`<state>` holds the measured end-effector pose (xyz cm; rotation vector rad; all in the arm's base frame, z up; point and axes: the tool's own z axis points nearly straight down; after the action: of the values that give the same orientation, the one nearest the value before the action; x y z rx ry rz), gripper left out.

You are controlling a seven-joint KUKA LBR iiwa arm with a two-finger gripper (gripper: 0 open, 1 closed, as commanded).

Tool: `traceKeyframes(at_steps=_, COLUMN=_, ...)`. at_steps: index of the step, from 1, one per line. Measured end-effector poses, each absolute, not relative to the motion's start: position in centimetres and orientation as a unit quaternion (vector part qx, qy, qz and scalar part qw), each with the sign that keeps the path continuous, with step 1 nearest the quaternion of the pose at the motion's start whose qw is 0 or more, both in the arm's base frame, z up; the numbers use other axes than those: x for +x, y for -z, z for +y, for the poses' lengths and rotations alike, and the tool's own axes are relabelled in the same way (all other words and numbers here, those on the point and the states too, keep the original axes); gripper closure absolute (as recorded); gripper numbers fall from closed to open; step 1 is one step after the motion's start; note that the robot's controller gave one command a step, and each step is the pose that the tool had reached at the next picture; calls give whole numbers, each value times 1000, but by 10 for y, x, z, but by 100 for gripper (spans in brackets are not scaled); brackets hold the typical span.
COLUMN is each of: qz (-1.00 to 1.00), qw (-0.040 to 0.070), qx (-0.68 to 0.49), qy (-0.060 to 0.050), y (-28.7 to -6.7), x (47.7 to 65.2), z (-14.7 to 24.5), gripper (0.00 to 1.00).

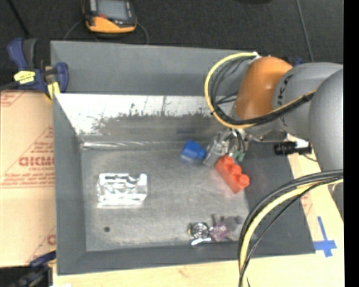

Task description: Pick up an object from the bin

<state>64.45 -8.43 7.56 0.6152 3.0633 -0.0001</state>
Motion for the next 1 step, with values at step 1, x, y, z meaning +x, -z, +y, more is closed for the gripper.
traceKeyframes(at_steps=1, qz=981, qw=4, qx=196, qy=1, y=-72, x=642, z=-84, gripper=0)
